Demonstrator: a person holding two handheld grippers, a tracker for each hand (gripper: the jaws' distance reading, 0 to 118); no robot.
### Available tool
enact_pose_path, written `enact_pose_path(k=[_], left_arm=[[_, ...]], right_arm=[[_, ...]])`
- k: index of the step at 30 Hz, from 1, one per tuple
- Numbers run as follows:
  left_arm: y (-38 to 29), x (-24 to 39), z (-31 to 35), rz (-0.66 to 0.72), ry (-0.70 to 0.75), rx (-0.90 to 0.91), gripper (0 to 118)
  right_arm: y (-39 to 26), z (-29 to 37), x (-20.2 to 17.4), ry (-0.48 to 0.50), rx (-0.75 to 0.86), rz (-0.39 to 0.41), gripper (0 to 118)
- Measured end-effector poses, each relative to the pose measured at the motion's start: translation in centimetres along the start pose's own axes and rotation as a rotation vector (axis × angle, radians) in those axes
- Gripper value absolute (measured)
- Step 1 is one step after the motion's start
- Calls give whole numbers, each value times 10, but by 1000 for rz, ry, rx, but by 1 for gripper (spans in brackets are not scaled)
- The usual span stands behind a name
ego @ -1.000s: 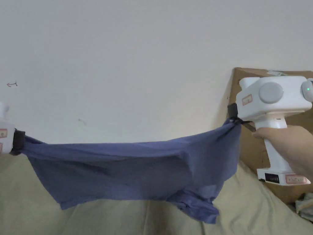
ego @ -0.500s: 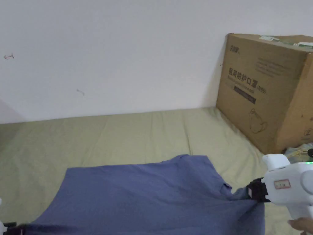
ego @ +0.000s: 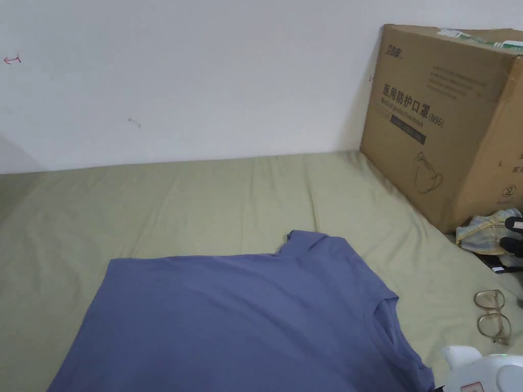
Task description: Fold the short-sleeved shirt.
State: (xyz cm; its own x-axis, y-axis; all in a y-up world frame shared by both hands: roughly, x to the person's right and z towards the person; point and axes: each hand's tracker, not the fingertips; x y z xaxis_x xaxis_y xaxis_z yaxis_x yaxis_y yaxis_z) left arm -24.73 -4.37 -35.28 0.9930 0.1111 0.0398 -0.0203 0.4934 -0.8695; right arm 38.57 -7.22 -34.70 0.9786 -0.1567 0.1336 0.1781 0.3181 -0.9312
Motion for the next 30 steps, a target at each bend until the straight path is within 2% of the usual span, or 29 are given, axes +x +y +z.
enact_pose_path(k=[4, 5, 6, 7, 8, 9, 12, 15, 18, 22, 23, 24, 25, 26, 27, 29, 30], left_arm=[[-8, -1, -4, 22, -11, -11, 5], [-9, -1, -4, 23, -9, -5, 13], [-9, 0, -4, 19, -4, 2, 36], [-8, 0, -4, 10, 9, 16, 65], [-10, 0, -2, 1, 20, 29, 98], [-9, 0, -1, -4, 20, 31, 118], [-1, 11, 17, -16, 16, 95, 114], [14, 22, 34, -33, 4, 155, 114], [30, 30, 50, -65, -4, 217, 115], [47, 60, 66, -139, 25, 259, 114], [51, 66, 67, -164, 19, 254, 108], [54, 72, 69, -182, 7, 252, 82], [58, 77, 68, -202, -2, 258, 45], [62, 82, 64, -215, -4, 256, 8], [65, 84, 59, -219, 10, 239, 0], [74, 88, 53, -212, -7, 223, 0], [79, 86, 49, -176, -49, 218, 0]], right_arm=[[-4, 1, 0, -3, 26, -11, 5], [-5, 1, -1, -2, 30, -17, 6], [-5, 1, -1, 0, 28, -26, 21], [-5, 1, 0, -7, 27, -37, 39], [-5, 2, 0, -23, 31, -46, 66], [-7, 5, -1, -37, 44, -53, 97], [-5, 28, -6, -84, 145, -86, 98], [1, 59, -19, -37, 243, -99, 98], [8, 91, -38, -6, 324, -75, 98], [22, 108, -69, -20, 366, 16, 98], [25, 110, -77, -30, 368, 33, 98], [28, 111, -84, -24, 387, 47, 95], [32, 111, -88, 4, 430, 66, 80], [35, 113, -94, 19, 467, 71, 48], [39, 113, -99, 9, 490, 65, 1], [52, 107, -107, 2, 485, 53, 0], [57, 105, -109, 59, 482, 45, 0]])
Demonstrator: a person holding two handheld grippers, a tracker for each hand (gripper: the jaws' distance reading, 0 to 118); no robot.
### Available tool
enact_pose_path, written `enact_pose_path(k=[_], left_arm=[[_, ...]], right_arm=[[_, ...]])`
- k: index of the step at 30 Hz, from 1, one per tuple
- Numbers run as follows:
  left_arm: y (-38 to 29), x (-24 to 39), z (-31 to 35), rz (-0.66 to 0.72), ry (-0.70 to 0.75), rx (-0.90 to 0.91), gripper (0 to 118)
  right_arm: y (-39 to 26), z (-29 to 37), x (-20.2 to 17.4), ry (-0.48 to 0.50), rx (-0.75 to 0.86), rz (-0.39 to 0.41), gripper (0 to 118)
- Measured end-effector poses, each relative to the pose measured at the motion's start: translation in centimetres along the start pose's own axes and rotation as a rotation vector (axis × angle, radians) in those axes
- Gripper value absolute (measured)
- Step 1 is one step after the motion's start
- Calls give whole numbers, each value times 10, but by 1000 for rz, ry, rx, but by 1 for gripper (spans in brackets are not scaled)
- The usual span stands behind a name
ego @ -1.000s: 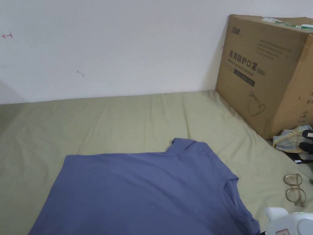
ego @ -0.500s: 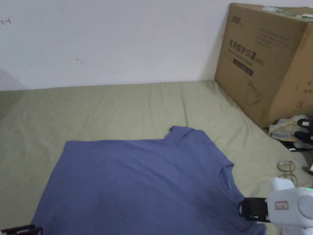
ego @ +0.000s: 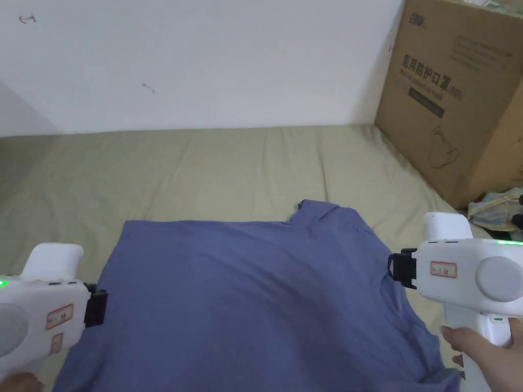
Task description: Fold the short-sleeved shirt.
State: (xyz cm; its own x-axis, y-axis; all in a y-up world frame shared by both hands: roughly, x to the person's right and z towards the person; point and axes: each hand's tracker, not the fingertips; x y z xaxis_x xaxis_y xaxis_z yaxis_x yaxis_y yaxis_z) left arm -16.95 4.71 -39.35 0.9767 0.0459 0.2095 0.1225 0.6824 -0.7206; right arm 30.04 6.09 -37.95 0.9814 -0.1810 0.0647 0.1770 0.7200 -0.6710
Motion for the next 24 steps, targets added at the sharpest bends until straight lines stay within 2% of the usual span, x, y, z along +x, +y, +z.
enact_pose_path(k=[1, 2, 6, 9, 13, 14, 15, 17, 18, 21, 24], left_arm=[[5, -4, -5, 37, -17, -2, 0], [16, -8, -14, 58, -14, -4, 0], [66, -33, -54, 59, 11, -8, 0], [112, -60, -107, 3, 43, -88, 0], [164, -94, -191, 20, -13, -141, 9], [174, -100, -214, 38, -20, -150, 25], [180, -107, -235, 56, -15, -164, 60], [184, -121, -280, 74, 60, -192, 109], [187, -123, -295, 77, 81, -194, 118], [189, -140, -341, 85, 143, -201, 117], [182, -147, -376, 83, 136, -253, 117]], right_arm=[[4, -7, -2, 26, -13, -3, 0], [8, -15, -6, 6, -20, 14, 0], [18, -41, -12, 18, -51, 52, 0], [22, -59, -18, 38, -80, 75, 0], [28, -91, -18, 48, -120, 94, 0], [29, -100, -16, 49, -127, 91, 0], [30, -108, -14, 50, -134, 89, 0], [31, -125, -9, 49, -152, 84, 0], [32, -131, -7, 47, -157, 80, 0], [33, -151, 2, 43, -184, 53, 0], [34, -166, 10, 49, -216, 27, 0]])
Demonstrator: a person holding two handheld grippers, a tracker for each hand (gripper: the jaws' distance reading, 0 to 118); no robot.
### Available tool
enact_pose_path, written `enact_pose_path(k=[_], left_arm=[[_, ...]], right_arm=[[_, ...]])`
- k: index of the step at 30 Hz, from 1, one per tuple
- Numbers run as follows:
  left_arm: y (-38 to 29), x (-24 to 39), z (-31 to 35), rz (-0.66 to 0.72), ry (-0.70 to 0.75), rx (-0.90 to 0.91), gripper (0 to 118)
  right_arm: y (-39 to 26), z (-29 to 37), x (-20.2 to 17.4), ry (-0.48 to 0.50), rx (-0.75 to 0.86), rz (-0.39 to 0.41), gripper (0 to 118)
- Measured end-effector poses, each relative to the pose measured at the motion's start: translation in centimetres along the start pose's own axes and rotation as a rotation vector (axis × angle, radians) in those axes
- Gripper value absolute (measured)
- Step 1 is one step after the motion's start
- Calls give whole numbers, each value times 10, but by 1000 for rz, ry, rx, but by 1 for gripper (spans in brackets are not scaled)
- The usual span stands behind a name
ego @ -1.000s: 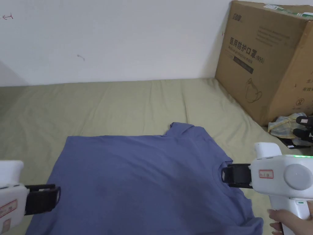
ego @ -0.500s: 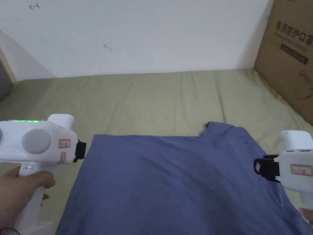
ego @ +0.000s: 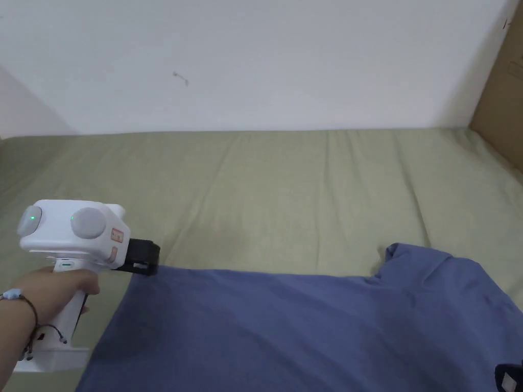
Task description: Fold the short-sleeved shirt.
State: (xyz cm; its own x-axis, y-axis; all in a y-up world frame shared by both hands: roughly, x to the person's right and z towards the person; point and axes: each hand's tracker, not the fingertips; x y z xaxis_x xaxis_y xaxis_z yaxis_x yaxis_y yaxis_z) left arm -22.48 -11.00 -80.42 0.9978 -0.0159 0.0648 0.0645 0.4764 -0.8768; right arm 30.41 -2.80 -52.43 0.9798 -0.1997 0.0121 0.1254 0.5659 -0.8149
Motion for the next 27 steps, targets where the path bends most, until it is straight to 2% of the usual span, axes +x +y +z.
enact_pose_path(k=[3, 4, 6, 8, 11, 13, 14, 16, 18, 21, 22, 23, 24, 25, 26, 27], left_arm=[[-8, 0, -21, -59, 38, -78, 118], [-5, -1, -22, -9, -8, 6, 118], [-3, -5, -19, 34, -39, 34, 118], [-8, 2, -16, -6, -22, 14, 115], [-10, 20, 3, -137, -25, 79, 73], [-14, 30, 13, -186, -56, 98, 20], [-16, 34, 21, -192, -82, 104, 3], [-23, 42, 34, -206, -80, 113, 2], [-28, 44, 51, -223, -60, 169, 2], [-34, 35, 77, -139, -59, 236, 2], [-35, 29, 83, -94, -100, 248, 2], [-37, 25, 89, -66, -133, 260, 2], [-39, 22, 94, -63, -139, 259, 2], [-40, 21, 96, -68, -143, 241, 2], [-40, 20, 98, -74, -148, 240, 2], [-41, 21, 99, -86, -153, 235, 2]], right_arm=[[1, -11, 4, -6, -26, 6, 0], [1, -13, 4, -9, -32, 12, 0], [0, -15, 4, -17, -35, 21, 0], [2, -17, 6, -16, -31, 19, 0], [8, -20, 10, -4, -10, 3, 0], [16, -25, 15, -7, 6, -1, 0], [24, -29, 19, 4, 14, -9, 0], [44, -39, 33, 29, 32, -28, 0], [68, -53, 44, 13, 45, -29, 0], [110, -82, 63, -39, 51, -22, 0], [123, -92, 71, -66, 57, -18, 3], [137, -105, 78, -76, 61, -33, 21], [148, -116, 86, -112, 56, -74, 67], [156, -128, 93, -165, 14, -114, 102], [163, -138, 102, -149, 10, -152, 113], [169, -147, 109, -137, 23, -186, 113]])
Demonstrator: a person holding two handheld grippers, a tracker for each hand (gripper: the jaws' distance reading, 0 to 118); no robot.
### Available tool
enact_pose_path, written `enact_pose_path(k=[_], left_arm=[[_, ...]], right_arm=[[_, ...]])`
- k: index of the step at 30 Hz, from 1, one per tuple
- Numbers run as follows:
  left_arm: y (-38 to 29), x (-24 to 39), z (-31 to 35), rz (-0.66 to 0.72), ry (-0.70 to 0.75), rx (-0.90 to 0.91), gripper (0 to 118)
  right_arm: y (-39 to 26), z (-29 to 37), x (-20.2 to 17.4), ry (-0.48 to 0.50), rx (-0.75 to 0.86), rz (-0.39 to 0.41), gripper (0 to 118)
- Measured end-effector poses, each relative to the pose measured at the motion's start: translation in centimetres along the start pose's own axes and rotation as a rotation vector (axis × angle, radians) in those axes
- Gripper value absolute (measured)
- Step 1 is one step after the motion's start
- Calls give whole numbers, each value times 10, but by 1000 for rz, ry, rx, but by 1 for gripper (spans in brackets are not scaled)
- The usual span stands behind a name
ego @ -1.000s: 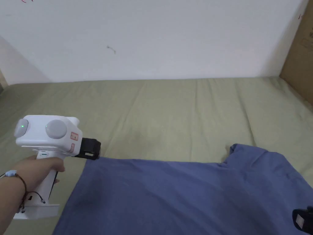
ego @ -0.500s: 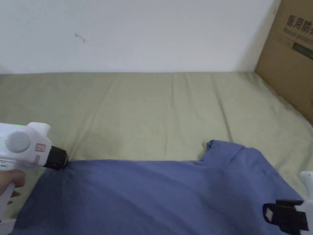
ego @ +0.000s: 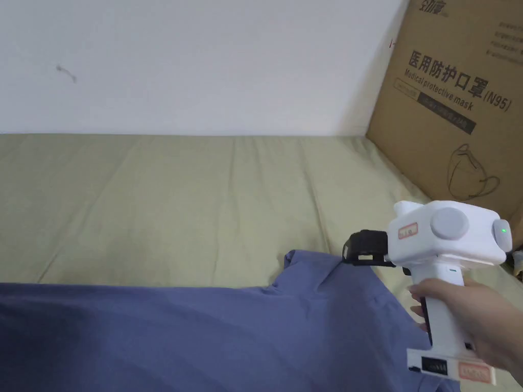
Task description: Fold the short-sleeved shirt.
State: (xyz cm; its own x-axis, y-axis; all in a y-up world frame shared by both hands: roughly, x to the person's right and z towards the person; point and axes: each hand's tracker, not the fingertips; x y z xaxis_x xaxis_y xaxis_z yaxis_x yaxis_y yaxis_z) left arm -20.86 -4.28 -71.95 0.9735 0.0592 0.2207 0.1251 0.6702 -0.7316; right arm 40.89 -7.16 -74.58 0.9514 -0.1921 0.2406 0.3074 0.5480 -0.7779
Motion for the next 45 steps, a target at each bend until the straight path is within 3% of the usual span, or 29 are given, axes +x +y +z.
enact_pose_path(k=[5, 7, 9, 11, 12, 14, 15, 16, 17, 23, 28, 35, 45], left_arm=[[-3, 2, 1, -20, 24, -10, 2], [-4, 4, 0, -20, 31, -15, 2], [-8, 2, -4, -24, 33, -37, 2], [-11, 4, -5, -23, 39, -48, 2], [-12, 4, -5, -21, 39, -53, 2], [-14, 4, -3, -13, 38, -57, 2], [-14, 5, -1, -6, 34, -59, 2], [-15, 4, 2, 8, 28, -62, 2], [-15, 3, 6, 21, 28, -63, 2], [-13, 2, 56, 90, -26, -28, 2], [-4, 18, 136, 27, -15, 56, 2], [15, 33, 264, 51, 3, 190, 2], [46, 49, 385, 9, 56, 334, 2]], right_arm=[[8, -42, 8, -109, -150, -60, 113], [4, -52, 5, -140, -198, -20, 112], [-2, -51, -8, -165, -199, 93, 107], [-2, -43, -16, -151, -155, 143, 87], [5, -48, -14, -132, -160, 131, 67], [3, -38, -21, -102, -134, 151, 14], [2, -35, -24, -50, -136, 153, 8], [-1, -26, -27, -101, -119, 196, 6], [-3, -19, -26, -73, -113, 200, 6], [-15, 65, -7, 36, 62, 75, 5], [-26, 169, -3, 87, 147, 100, 5], [-37, 319, -10, 122, 284, 94, 5], [-22, 460, -44, 129, 463, 149, 5]])
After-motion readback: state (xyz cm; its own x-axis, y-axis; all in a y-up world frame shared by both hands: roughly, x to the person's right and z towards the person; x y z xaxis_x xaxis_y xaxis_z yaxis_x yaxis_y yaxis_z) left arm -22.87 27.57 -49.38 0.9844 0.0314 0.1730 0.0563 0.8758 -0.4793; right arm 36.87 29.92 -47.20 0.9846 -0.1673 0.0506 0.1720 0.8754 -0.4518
